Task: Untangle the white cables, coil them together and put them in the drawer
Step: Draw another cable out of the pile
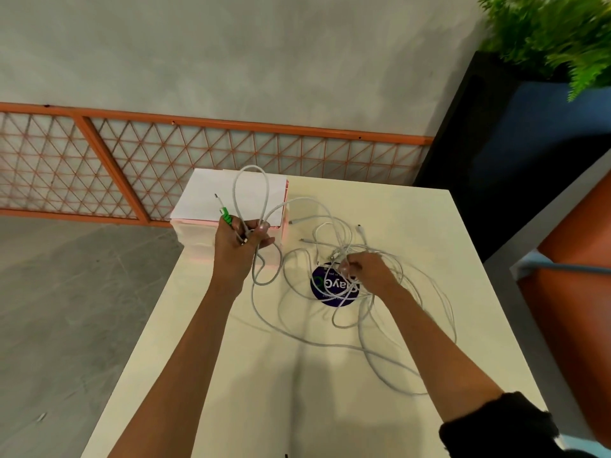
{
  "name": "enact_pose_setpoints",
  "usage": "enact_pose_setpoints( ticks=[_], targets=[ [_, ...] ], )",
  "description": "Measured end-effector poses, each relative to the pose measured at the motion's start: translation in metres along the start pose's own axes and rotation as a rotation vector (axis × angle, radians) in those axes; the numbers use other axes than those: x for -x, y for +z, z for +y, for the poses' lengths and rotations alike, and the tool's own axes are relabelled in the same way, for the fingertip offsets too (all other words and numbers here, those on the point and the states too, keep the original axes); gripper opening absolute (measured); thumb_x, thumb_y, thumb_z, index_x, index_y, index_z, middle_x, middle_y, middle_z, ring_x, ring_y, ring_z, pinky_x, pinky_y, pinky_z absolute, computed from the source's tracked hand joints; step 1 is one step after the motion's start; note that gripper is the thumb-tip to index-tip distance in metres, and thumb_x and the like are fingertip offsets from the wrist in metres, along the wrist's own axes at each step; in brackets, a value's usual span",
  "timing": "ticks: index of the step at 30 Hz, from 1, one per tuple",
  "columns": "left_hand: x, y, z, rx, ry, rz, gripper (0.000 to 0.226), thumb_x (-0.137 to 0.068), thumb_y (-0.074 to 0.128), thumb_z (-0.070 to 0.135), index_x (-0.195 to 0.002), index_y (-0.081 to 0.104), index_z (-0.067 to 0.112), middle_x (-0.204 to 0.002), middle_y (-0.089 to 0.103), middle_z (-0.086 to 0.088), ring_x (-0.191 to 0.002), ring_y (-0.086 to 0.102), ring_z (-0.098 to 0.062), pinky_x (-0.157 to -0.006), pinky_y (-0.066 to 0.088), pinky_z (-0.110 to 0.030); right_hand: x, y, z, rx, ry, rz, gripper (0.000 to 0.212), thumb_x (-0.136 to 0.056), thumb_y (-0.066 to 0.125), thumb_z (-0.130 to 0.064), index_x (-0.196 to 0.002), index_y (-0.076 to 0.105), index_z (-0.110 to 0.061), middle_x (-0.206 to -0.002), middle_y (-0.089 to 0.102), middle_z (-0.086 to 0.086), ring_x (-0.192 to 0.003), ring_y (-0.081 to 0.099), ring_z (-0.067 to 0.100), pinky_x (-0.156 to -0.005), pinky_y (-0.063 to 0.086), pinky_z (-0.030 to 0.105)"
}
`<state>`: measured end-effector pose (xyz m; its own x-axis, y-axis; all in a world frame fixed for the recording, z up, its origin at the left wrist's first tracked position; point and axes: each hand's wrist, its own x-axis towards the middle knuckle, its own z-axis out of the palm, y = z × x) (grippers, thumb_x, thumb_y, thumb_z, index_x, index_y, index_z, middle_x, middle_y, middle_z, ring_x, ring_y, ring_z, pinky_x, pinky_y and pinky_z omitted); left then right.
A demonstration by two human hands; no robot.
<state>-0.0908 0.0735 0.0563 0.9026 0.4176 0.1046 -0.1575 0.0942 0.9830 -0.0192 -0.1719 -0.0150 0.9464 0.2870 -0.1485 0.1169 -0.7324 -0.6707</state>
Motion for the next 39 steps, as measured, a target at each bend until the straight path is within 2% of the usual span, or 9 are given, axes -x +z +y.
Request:
enact_pose_setpoints(
  ticks=[4, 9, 13, 17, 23, 29, 32, 36, 39],
  targets=[
    [0.001, -0.004, -0.004, -0.051, -0.03, -0.007, 0.024, -0.088, 0.062, -0.003, -0.106, 0.046, -0.005, -0.086, 0.056, -0.014, -0.068, 0.065, -0.011, -0.061, 0.057, -0.024, -0.015, -0.028, -0.015, 0.182, -0.069, 0.197, 0.019, -0.092, 0.055, -0.016, -0.089, 0.073, -0.019, -0.09, 0.075, 0.001, -0.082, 0.069, 0.021, -0.082, 0.052, 0.038],
    [0.001, -0.004, -0.006, -0.105, -0.054, -0.013, 0.024, -0.088, 0.062, -0.002, -0.103, 0.045, -0.01, -0.087, 0.054, -0.019, -0.07, 0.066, -0.009, -0.058, 0.057, -0.024, -0.031, -0.065, -0.047, -0.326, -0.11, 0.328, 0.014, -0.089, 0.061, -0.01, -0.079, 0.068, -0.016, -0.074, 0.069, 0.004, -0.073, 0.07, 0.022, -0.074, 0.058, 0.041],
    [0.001, -0.006, -0.006, -0.12, -0.077, -0.015, 0.023, -0.088, 0.062, -0.001, -0.103, 0.046, -0.009, -0.092, 0.056, -0.022, -0.077, 0.067, -0.016, -0.057, 0.058, -0.026, -0.026, -0.074, -0.074, -0.55, -0.184, 0.282, 0.014, -0.096, 0.052, -0.011, -0.092, 0.064, -0.007, -0.072, 0.064, 0.005, -0.058, 0.062, 0.004, -0.059, 0.05, 0.018],
    [0.003, -0.008, -0.007, -0.135, -0.085, -0.022, 0.024, -0.088, 0.063, -0.001, -0.104, 0.046, 0.0, -0.1, 0.057, -0.031, -0.08, 0.066, -0.02, -0.057, 0.059, -0.026, -0.017, -0.075, -0.082, -0.855, -0.213, 0.24, 0.021, -0.101, 0.042, -0.016, -0.096, 0.061, -0.011, -0.075, 0.058, 0.005, -0.063, 0.059, 0.01, -0.06, 0.053, 0.024],
    [0.002, -0.011, -0.006, -0.149, -0.09, -0.024, 0.025, -0.088, 0.063, -0.001, -0.105, 0.046, -0.007, -0.102, 0.058, -0.032, -0.081, 0.066, -0.02, -0.057, 0.058, -0.027, -0.009, -0.079, -0.087, -0.87, -0.173, 0.165, 0.025, -0.103, 0.038, -0.019, -0.104, 0.061, -0.009, -0.072, 0.052, 0.004, -0.065, 0.057, 0.01, -0.068, 0.057, 0.032],
    [0.005, -0.025, -0.006, -0.131, -0.195, -0.034, 0.023, -0.086, 0.064, -0.003, -0.099, 0.047, -0.011, -0.093, 0.064, -0.021, -0.084, 0.065, -0.026, -0.053, 0.057, -0.026, 0.018, -0.069, -0.058, -0.524, -0.077, -0.151, 0.034, -0.104, 0.033, -0.026, -0.107, 0.061, -0.008, -0.069, 0.048, 0.001, -0.059, 0.05, 0.009, -0.058, 0.045, 0.023],
    [0.011, -0.035, -0.005, -0.106, -0.231, -0.078, 0.032, -0.083, 0.066, -0.004, -0.077, 0.038, 0.009, -0.088, 0.066, -0.017, -0.077, 0.069, -0.02, -0.052, 0.057, -0.026, 0.035, -0.059, -0.026, -0.381, 0.034, -0.461, 0.031, -0.102, 0.038, -0.027, -0.108, 0.064, -0.011, -0.077, 0.057, 0.002, -0.069, 0.055, 0.012, -0.066, 0.046, 0.025],
    [0.02, -0.048, -0.005, -0.113, -0.263, -0.168, 0.035, -0.079, 0.07, -0.003, -0.075, 0.039, 0.012, -0.083, 0.072, -0.012, -0.071, 0.072, -0.014, -0.056, 0.057, -0.026, 0.058, -0.042, 0.017, -0.171, 0.15, -0.874, 0.022, -0.101, 0.043, -0.018, -0.11, 0.063, -0.016, -0.092, 0.069, -0.003, -0.086, 0.065, 0.008, -0.081, 0.046, 0.026],
    [0.024, -0.053, -0.007, -0.133, -0.263, -0.193, 0.027, -0.084, 0.066, -0.004, -0.074, 0.043, 0.009, -0.083, 0.073, -0.007, -0.072, 0.071, -0.015, -0.057, 0.057, -0.024, 0.072, -0.034, 0.039, -0.009, 0.294, -1.06, 0.022, -0.099, 0.046, -0.018, -0.102, 0.067, -0.025, -0.092, 0.072, -0.012, -0.089, 0.065, 0.002, -0.067, 0.038, 0.021]
  ],
)
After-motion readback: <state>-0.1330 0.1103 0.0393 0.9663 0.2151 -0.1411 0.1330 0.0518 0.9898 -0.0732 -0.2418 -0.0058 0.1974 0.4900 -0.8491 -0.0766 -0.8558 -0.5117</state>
